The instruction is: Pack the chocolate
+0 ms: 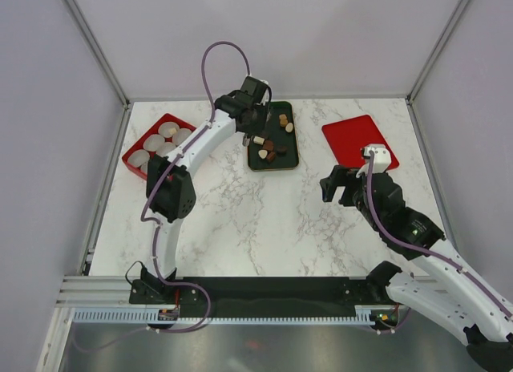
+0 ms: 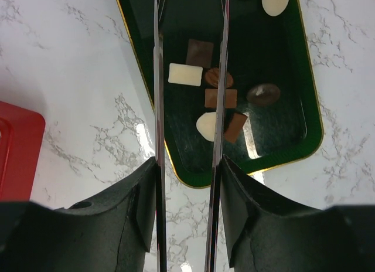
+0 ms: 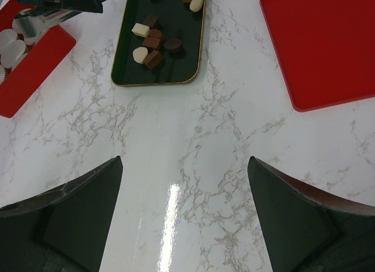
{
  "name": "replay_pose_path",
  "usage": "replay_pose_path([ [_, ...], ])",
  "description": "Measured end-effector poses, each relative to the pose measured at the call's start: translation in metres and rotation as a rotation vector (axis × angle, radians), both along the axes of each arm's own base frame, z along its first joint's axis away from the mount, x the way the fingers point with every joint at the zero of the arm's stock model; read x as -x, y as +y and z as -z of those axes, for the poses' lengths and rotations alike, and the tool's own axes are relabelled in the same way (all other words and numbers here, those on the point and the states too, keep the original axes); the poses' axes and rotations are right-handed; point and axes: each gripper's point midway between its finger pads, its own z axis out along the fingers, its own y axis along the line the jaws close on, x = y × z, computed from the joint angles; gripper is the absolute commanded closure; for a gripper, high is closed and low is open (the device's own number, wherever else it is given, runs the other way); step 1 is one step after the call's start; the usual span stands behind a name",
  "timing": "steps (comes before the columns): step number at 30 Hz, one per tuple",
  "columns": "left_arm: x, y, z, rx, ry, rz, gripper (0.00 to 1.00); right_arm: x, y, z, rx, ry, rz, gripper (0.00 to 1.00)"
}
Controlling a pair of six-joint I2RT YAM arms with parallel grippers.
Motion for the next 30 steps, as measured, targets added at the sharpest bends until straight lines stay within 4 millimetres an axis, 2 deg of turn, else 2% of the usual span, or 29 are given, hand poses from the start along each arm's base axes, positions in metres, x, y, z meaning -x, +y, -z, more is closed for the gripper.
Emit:
replay_pose_path([
  [7, -0.022, 0.009, 0.028, -0.023, 0.026, -0.034, 0.48, -0.002, 0.001, 0.004, 0.013, 0.012, -0.002, 0.03],
  [12, -0.032, 0.018, 0.046, -0.041, 0.046, -0.047, 0.48, -0.004, 0.003, 0.008, 0.015, 0.016, -0.003, 0.03],
  [18, -0.038, 0.017, 0.066, -0.055, 0.068, -0.034, 0.49, -0.008, 0.008, 0.014, 0.021, 0.029, -0.012, 0.04],
  [27, -0.041, 0.015, 0.07, -0.05, 0.064, -0.031, 0.54, -0.009, 0.01, 0.015, 0.019, 0.028, -0.014, 0.03],
  [30, -0.041, 0.015, 0.07, -0.053, 0.062, -0.027, 0.6, -0.009, 0.01, 0.016, 0.018, 0.029, -0.016, 0.04],
])
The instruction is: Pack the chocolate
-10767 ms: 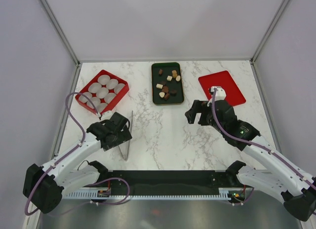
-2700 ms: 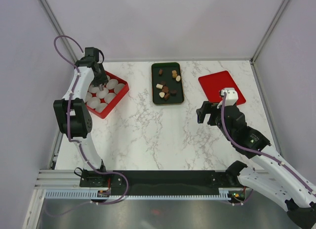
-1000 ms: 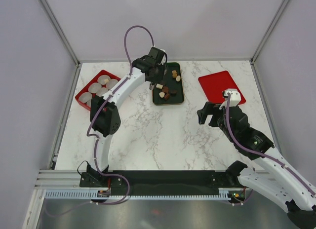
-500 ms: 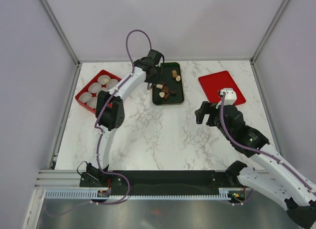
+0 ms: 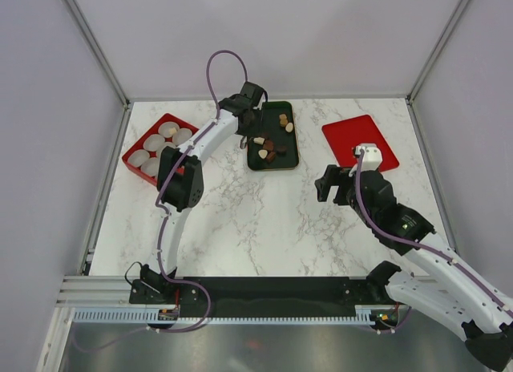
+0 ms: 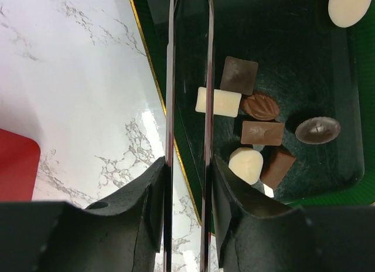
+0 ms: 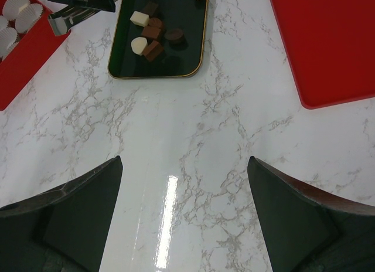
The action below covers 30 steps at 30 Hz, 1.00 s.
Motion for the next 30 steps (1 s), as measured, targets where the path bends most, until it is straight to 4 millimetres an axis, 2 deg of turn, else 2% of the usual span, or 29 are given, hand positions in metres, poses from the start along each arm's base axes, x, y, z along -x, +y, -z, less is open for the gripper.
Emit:
replay_pose_path([
  [10, 0.002, 0.002, 0.005, -0.008, 0.006, 0.005, 0.67, 0.005, -0.001, -0.006, -0.031, -0.017, -0.009, 0.04],
  [15, 0.022, 0.012, 0.006, -0.027, 0.041, 0.005, 0.69, 0.008, -0.002, -0.01, -0.048, -0.026, -0.012, 0.04],
  [19, 0.042, 0.024, -0.018, -0.024, 0.026, 0.002, 0.7, 0.011, -0.004, -0.012, -0.053, -0.029, -0.011, 0.04],
  [26, 0.088, 0.056, -0.084, -0.002, -0.064, -0.02, 0.7, 0.014, -0.007, -0.014, -0.058, -0.036, -0.01, 0.04],
  [30, 0.108, 0.074, -0.107, 0.022, -0.098, -0.042, 0.7, 0.015, -0.006, -0.014, -0.061, -0.037, -0.015, 0.04],
])
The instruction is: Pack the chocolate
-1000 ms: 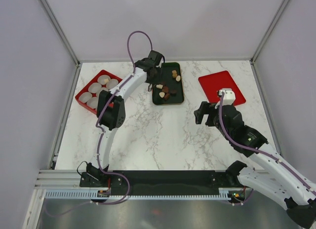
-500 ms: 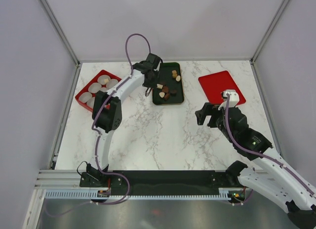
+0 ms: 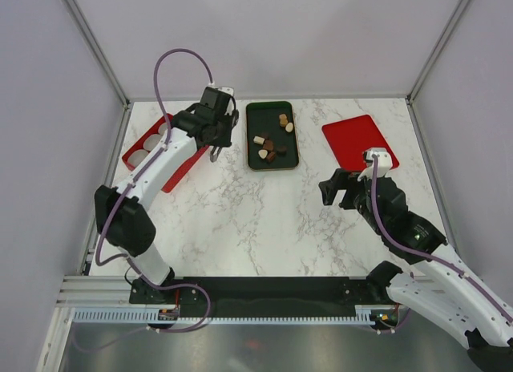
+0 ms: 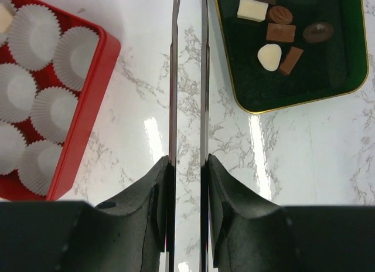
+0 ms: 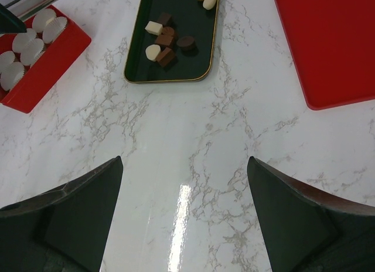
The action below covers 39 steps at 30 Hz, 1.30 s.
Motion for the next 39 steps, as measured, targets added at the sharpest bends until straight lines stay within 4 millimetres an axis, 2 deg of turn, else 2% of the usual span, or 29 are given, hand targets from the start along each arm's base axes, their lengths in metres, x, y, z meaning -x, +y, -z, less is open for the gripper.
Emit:
replay_pose_path([
  [5, 0.015, 0.037, -0.009, 0.016, -0.001, -0.077, 0.69, 0.002, 0.0, -0.001, -0.004, 0.0, -0.007, 0.04],
  [10, 0.021, 0.096, 0.006, 0.027, 0.054, -0.23, 0.69, 0.004, 0.001, 0.0, -0.006, 0.004, -0.017, 0.04],
  [14, 0.025, 0.129, 0.021, 0.03, 0.101, -0.327, 0.69, 0.006, 0.0, -0.003, -0.018, -0.003, -0.018, 0.04],
  [20, 0.024, 0.137, 0.026, 0.033, 0.115, -0.358, 0.69, 0.007, 0.0, -0.004, -0.019, -0.006, -0.018, 0.04],
  [26, 0.017, 0.141, 0.049, 0.012, 0.176, -0.373, 0.69, 0.007, 0.0, -0.004, -0.018, -0.006, -0.018, 0.04],
  [29, 0.01, 0.142, 0.054, 0.001, 0.187, -0.38, 0.68, 0.006, -0.001, -0.004, -0.018, -0.006, -0.017, 0.04],
  [39, -0.016, 0.148, 0.047, -0.017, 0.147, -0.407, 0.65, 0.006, -0.002, -0.004, -0.01, -0.012, -0.012, 0.04],
])
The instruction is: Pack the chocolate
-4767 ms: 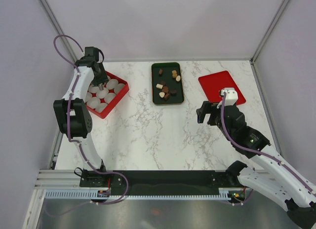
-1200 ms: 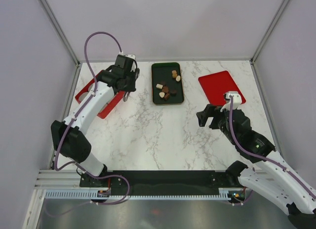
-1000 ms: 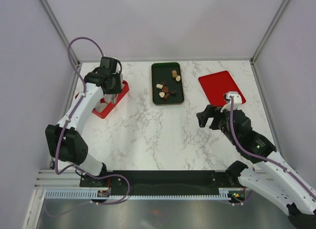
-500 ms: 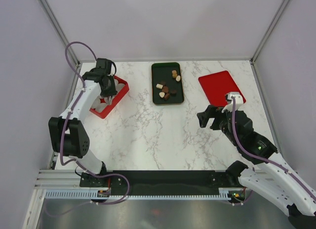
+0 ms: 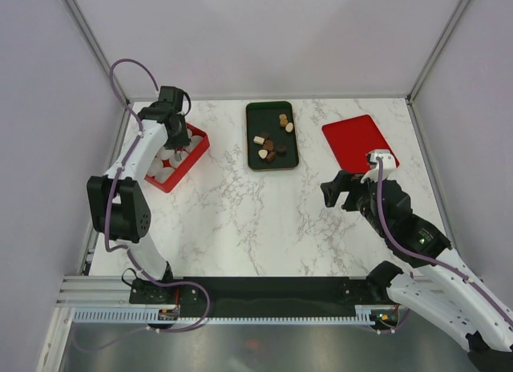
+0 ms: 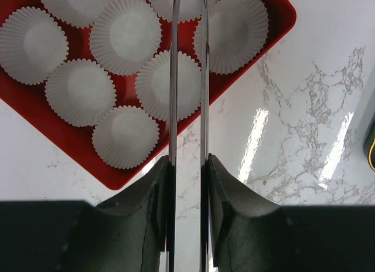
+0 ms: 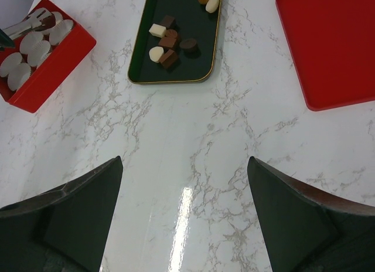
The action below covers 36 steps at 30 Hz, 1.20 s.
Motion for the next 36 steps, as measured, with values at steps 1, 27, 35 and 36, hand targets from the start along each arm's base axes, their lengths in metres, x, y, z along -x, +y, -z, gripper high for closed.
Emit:
replay_pose_path([
  [1, -0.001, 0.001, 0.002, -0.003, 0.004, -0.002, 0.65, 0.0, -0.001, -0.001, -0.001, -0.003, 0.002, 0.04],
  [27, -0.011, 0.005, -0.001, -0.025, 0.008, -0.018, 0.54, 0.001, -0.011, -0.003, 0.021, -0.025, 0.033, 0.03],
  [35, 0.004, -0.031, -0.057, 0.026, -0.108, 0.076, 0.55, 0.004, -0.014, -0.002, 0.028, -0.018, 0.038, 0.03],
  [36, 0.006, -0.043, -0.065, 0.035, -0.13, 0.107, 0.55, 0.004, -0.015, -0.001, 0.03, -0.016, 0.039, 0.03],
])
